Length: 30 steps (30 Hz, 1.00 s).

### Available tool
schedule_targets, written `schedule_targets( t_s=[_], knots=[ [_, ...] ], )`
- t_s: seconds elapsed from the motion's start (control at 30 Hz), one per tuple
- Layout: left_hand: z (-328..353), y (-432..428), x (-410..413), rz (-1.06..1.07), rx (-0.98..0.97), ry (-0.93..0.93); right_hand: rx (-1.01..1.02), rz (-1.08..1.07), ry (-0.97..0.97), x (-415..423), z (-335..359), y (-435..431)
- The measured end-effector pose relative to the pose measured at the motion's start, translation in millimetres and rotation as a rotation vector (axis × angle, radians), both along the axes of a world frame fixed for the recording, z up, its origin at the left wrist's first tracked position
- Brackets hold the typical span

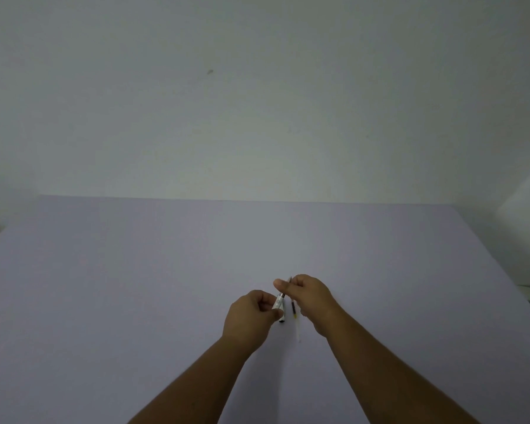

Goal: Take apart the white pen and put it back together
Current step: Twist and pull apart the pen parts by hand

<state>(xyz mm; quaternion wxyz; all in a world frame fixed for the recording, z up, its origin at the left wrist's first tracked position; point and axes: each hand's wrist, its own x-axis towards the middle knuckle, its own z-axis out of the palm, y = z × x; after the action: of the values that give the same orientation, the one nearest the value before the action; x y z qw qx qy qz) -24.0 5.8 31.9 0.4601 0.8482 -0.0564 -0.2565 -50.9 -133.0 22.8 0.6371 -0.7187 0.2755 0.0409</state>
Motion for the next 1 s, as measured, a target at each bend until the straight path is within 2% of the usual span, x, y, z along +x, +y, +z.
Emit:
schedule_targets(
  t_s=[0.17,0.33,0.47,0.63,0.77,0.9,1.0],
  knots=[
    [0.3,0.9,-0.1,0.030,-0.023,0.044,0.103,0.027,-0.033,-2.4,-1.4,-0.6],
    [-0.2,0.4,-2.5,0.021,-0.021,0.043,-0.043,0.006,0.050,0.4,-2.8,0.8],
    [-0.5,1.1,-2.8,0.036,-0.022,0.056,0.072,0.049,0.020,-3.3,-0.8,-0.2],
    [0.0,-0.1,-5.6,0.019,-0.028,0.044,-0.075,0.014,0.071,-2.0,-1.4,1.3],
    [1.7,0.1,-4.0,0.033,-0.034,0.050,0.080,0.051,0.019,-5.1,2.0,0.8],
    [0.6,-1.4,-4.7,0.009,-0.012,0.029,-0.084,0.024,0.057,-2.3,4.0,0.9],
    [-0.5,-1.7,-3.6,0.015,-0.009,0.031,-0.042,0.037,0.073,-3.4,6.0,0.5]
  ],
)
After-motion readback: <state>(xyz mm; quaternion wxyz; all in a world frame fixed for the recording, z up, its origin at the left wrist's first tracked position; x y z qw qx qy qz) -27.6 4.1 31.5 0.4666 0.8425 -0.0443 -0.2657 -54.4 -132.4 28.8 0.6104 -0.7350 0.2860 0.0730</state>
